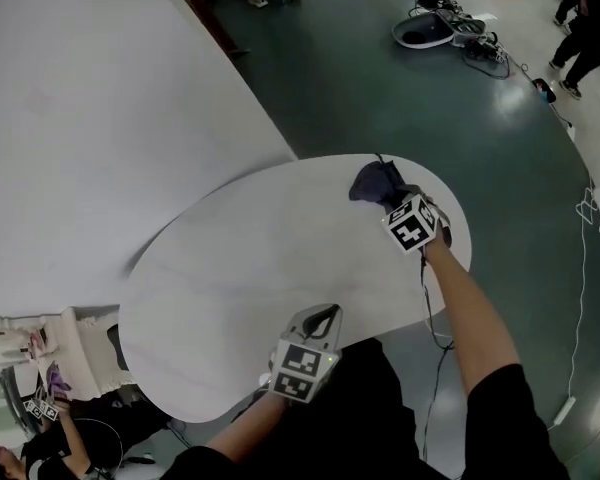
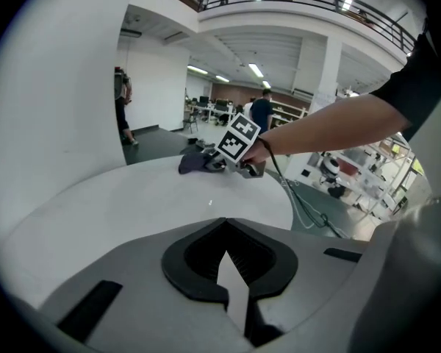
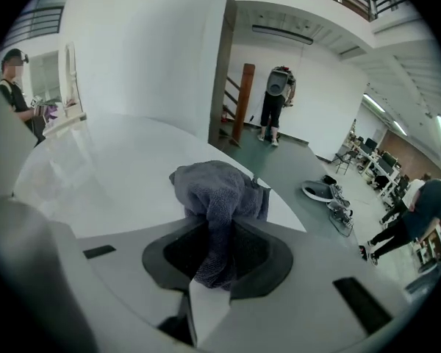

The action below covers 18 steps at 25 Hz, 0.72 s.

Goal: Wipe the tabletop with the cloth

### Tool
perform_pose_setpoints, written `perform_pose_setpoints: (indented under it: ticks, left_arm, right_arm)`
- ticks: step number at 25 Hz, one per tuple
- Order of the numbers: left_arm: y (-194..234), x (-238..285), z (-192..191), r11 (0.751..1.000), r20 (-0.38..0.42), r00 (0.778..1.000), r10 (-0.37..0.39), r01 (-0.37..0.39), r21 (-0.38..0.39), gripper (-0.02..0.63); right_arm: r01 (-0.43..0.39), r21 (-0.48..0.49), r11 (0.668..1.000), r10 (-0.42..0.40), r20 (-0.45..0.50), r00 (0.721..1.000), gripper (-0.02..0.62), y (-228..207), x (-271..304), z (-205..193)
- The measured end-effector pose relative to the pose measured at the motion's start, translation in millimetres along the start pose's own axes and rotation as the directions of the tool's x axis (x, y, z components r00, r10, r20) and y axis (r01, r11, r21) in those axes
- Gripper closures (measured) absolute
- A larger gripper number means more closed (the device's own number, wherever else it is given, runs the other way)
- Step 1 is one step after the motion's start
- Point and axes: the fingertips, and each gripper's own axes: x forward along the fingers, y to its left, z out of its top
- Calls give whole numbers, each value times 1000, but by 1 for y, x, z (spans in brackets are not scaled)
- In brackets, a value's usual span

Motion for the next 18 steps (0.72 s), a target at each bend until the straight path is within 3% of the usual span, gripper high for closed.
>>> perform_pose_setpoints:
  ticks: [11, 18]
  left_arm:
    - [-35, 22, 11, 990, -11, 996, -94, 95, 105, 600]
    - [-51, 33, 9, 986, -24, 992, -124, 126, 106, 600]
  right_arm:
    - [96, 107, 990, -90, -60, 994, 532, -41, -44, -71]
    - [139, 163, 977, -130, -67, 989, 534, -59, -66, -103]
